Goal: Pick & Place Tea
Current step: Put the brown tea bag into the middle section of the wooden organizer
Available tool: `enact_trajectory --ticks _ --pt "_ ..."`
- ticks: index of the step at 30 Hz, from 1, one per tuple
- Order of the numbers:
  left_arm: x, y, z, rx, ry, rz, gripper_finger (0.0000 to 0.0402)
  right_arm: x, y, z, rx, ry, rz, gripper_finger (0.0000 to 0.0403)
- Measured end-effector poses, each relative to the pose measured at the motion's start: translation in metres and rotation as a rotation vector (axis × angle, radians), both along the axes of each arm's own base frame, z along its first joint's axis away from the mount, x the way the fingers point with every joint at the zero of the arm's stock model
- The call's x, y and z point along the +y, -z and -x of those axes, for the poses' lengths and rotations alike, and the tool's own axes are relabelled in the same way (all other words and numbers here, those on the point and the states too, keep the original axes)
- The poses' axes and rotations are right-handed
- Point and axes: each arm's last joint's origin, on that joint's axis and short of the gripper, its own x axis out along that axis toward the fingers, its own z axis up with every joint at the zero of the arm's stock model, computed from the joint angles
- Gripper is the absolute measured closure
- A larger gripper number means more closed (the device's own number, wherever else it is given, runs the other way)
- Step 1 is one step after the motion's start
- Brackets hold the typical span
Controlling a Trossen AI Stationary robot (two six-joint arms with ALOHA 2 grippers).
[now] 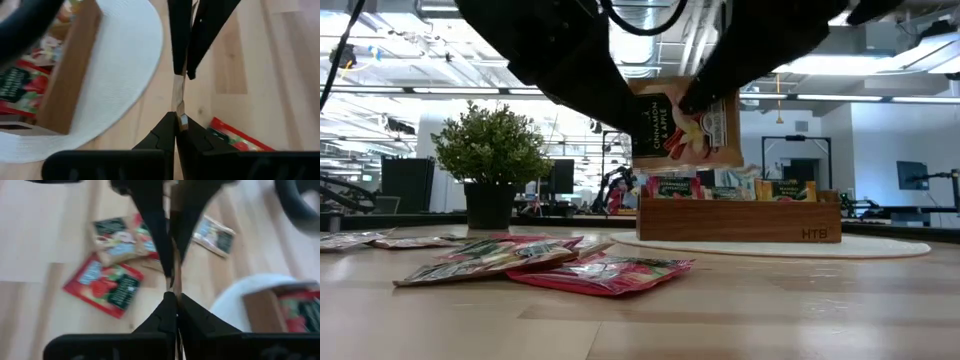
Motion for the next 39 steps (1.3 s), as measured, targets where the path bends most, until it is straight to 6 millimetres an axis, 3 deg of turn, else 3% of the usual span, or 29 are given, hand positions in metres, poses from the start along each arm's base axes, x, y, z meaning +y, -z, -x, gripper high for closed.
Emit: enact_trajectory --ticks 4,11,15,18,26,30,39 --pt "0.000 0.001 0.004 0.014 -0.035 -0.078 0.0370 -0.002 0.010 0.019 -0.042 0.119 0.045 0.0400" --pt "-0.010 0.003 0.016 -0.027 -0.063 -0.269 0.0289 -0.011 0.031 0.092 -0.271 0.277 -0.041 0.0402" --pt "-0.015 0.012 0.016 -0.139 0.077 -0.213 0.0267 -0.014 0.034 0.127 -0.491 0.269 -0.145 0.0402" --pt "-0.007 0.017 0.013 -0.246 0.160 -0.097 0.0264 -0.016 0.034 0.143 -0.608 0.232 -0.181 0.0402" --pt "0.026 0.000 0.004 -0.679 0.216 0.098 0.0264 -0.013 0.017 0.145 -0.786 0.144 -0.177 0.0403" --pt "0.033 -0.007 0.000 -0.744 0.233 0.106 0.0264 -0.011 0.007 0.139 -0.867 0.070 -0.174 0.0403" --pt "0.031 -0.023 -0.009 -0.791 0.252 0.122 0.0264 -0.013 0.007 0.126 -0.962 -0.028 -0.191 0.0403"
